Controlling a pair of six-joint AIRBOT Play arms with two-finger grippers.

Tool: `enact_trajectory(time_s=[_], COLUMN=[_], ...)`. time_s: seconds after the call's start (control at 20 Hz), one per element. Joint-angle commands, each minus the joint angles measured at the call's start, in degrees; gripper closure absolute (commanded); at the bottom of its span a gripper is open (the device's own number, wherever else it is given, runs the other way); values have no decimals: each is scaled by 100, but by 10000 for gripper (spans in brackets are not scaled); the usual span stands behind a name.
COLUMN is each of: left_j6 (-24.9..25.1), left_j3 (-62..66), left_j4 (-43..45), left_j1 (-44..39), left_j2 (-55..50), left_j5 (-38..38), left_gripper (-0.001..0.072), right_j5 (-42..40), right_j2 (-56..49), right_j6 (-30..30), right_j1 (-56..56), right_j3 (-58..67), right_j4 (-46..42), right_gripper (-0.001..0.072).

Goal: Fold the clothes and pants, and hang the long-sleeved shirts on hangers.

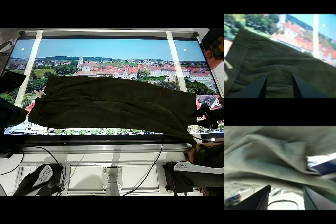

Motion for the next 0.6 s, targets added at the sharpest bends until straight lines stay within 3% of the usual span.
enact_trajectory(time_s=[0.0, 0.55], left_j6=[31, 28], left_j3=[7, 4], left_j4=[-420, -544], left_j1=[0, 0], left_j2=[37, 37], left_j5=[-114, -166], left_gripper=[332, 332], right_j5=[-66, -157], right_j2=[-179, -605], right_j6=[-96, -345], right_j1=[-317, -199], right_j3=[2, 2], right_j4=[-160, 57], right_gripper=[265, 272])
